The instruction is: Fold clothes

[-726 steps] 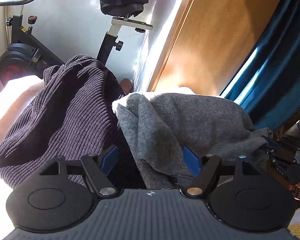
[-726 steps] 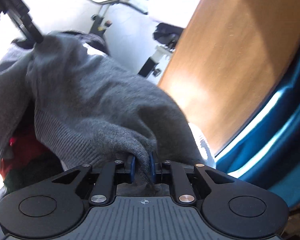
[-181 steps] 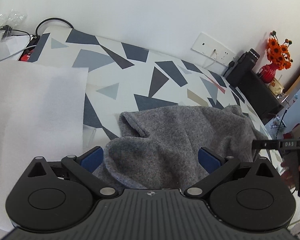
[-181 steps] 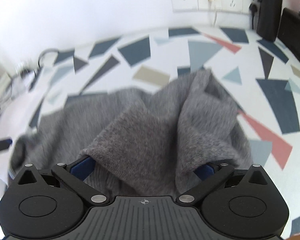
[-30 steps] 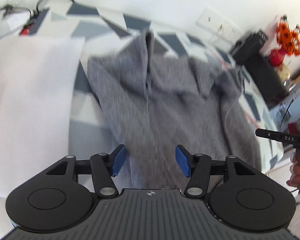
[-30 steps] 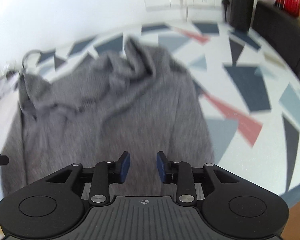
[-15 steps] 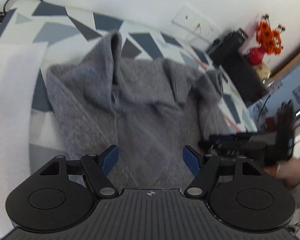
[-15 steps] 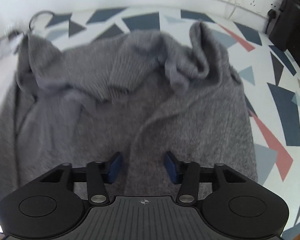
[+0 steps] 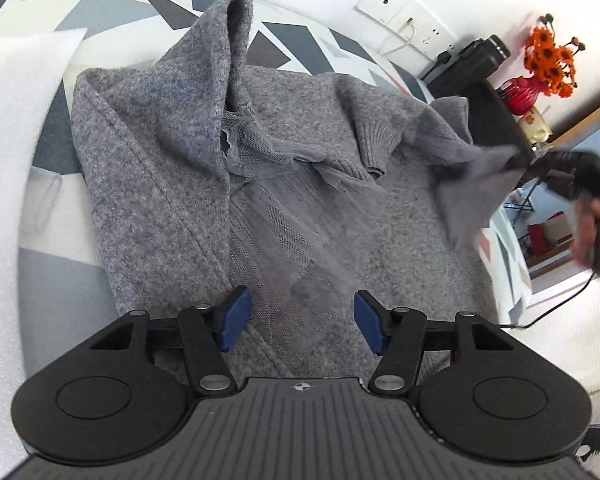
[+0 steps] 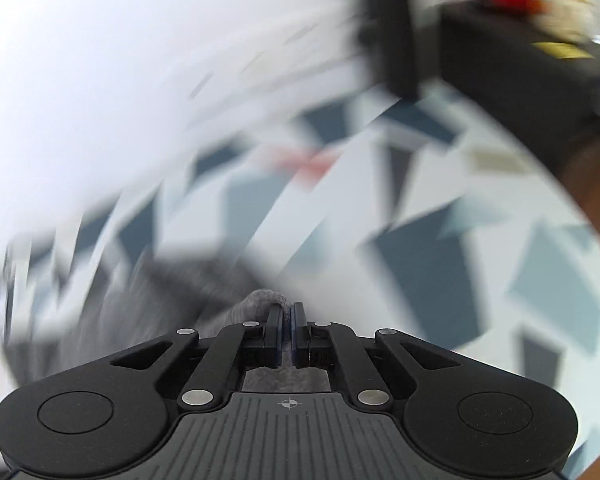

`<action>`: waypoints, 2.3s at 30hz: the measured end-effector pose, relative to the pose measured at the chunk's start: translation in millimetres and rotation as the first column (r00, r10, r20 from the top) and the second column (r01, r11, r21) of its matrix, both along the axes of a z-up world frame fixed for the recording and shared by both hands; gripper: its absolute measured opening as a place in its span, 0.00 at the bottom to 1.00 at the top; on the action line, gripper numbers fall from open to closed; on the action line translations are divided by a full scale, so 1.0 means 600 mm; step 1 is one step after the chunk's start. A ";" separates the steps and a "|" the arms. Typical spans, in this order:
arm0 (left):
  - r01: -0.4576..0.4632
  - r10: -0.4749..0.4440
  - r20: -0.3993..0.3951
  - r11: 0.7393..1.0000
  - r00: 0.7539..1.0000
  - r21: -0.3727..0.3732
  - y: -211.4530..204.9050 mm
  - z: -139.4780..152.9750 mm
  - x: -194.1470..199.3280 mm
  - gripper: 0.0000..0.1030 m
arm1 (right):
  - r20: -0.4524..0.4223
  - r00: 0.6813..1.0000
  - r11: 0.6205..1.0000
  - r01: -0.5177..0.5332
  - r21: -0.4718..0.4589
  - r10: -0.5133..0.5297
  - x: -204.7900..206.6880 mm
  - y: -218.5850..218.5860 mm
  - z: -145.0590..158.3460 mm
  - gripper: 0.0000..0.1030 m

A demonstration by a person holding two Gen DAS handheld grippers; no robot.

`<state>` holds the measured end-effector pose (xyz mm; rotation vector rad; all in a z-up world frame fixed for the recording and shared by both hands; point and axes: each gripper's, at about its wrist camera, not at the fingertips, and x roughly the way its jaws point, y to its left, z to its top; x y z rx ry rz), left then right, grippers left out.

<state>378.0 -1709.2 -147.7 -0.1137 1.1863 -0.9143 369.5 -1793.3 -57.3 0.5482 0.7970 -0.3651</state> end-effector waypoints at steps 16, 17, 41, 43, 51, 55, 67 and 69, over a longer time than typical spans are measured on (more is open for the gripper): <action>-0.103 0.095 0.049 0.974 0.994 0.203 -0.068 0.021 -0.021 0.68 | -0.203 0.950 0.914 -0.288 -0.285 0.237 0.054 -0.035 -0.079 0.57; -0.112 0.104 0.049 0.970 0.993 0.216 -0.073 0.022 -0.021 0.68 | -0.201 0.933 0.876 -0.353 -0.329 0.300 0.053 -0.008 -0.072 0.62; -0.072 -0.131 0.380 0.877 0.916 0.475 -0.120 0.080 0.091 0.19 | -0.216 0.612 0.524 -0.776 -0.351 0.761 0.078 0.181 -0.143 0.28; -0.054 -0.173 0.414 0.875 0.894 0.481 -0.120 0.095 0.096 0.13 | -0.200 0.629 0.549 -0.764 -0.339 0.751 0.082 0.172 -0.137 0.13; -0.134 -0.154 0.556 0.886 0.816 0.443 -0.102 0.159 0.182 0.07 | -0.008 0.792 0.742 -0.576 -0.343 0.611 0.140 0.098 -0.060 0.05; -0.135 -0.143 0.571 0.899 0.808 0.416 -0.099 0.164 0.228 0.07 | 0.024 0.820 0.769 -0.526 -0.363 0.572 0.195 0.084 -0.035 0.05; 0.122 -0.237 0.322 0.933 0.917 0.338 -0.069 0.103 0.146 0.60 | -0.243 0.737 0.572 -0.653 -0.496 0.631 0.164 0.147 -0.088 0.51; 0.127 -0.232 0.302 0.936 0.925 0.329 -0.065 0.095 0.137 0.62 | -0.265 0.712 0.517 -0.670 -0.533 0.650 0.149 0.166 -0.089 0.61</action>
